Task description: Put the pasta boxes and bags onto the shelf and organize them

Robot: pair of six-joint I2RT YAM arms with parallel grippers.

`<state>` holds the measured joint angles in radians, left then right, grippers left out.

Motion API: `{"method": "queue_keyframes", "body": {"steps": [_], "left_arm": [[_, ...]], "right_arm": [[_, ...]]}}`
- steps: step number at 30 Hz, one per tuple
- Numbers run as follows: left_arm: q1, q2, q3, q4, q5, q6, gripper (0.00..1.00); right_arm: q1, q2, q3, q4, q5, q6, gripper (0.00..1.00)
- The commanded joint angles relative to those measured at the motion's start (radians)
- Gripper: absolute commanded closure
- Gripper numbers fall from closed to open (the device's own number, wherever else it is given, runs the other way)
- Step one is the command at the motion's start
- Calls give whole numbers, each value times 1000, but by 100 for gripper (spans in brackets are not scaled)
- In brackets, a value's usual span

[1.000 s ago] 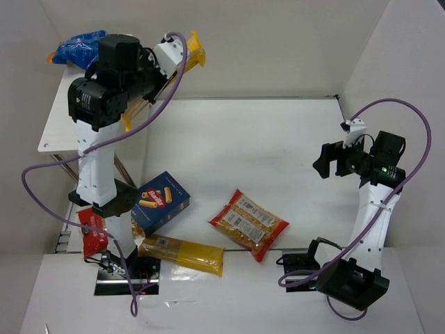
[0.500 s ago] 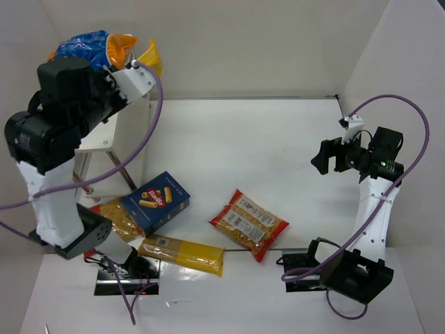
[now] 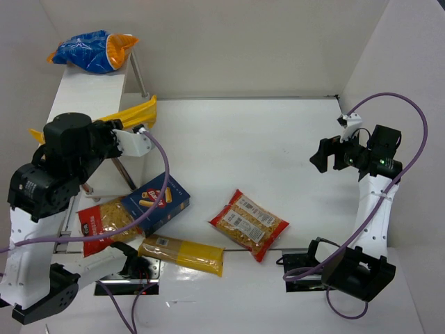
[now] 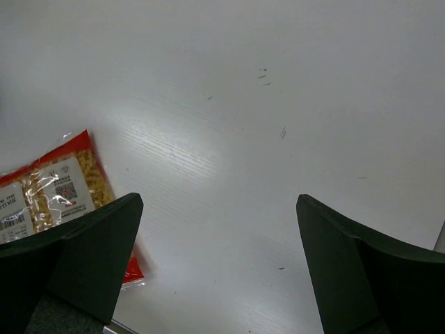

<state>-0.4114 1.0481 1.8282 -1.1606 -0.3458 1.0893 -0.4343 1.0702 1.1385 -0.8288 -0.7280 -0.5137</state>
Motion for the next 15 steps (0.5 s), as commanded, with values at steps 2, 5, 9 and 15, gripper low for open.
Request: {"method": "queue_keyframes", "body": {"steps": [2, 5, 9, 15], "left_arm": [[2, -53, -121, 332, -30, 152, 100], [2, -62, -170, 374, -30, 172, 100], [2, -62, -231, 458, -73, 192, 100], [11, -19, -195, 527, -128, 169, 100]], "right_arm": [[8, 4, 7, 43, -30, 4, 0], [8, -9, -16, 43, -18, 4, 0], [19, -27, -37, 34, 5, -5, 0], [19, -49, -59, 34, 15, -14, 0]]}}
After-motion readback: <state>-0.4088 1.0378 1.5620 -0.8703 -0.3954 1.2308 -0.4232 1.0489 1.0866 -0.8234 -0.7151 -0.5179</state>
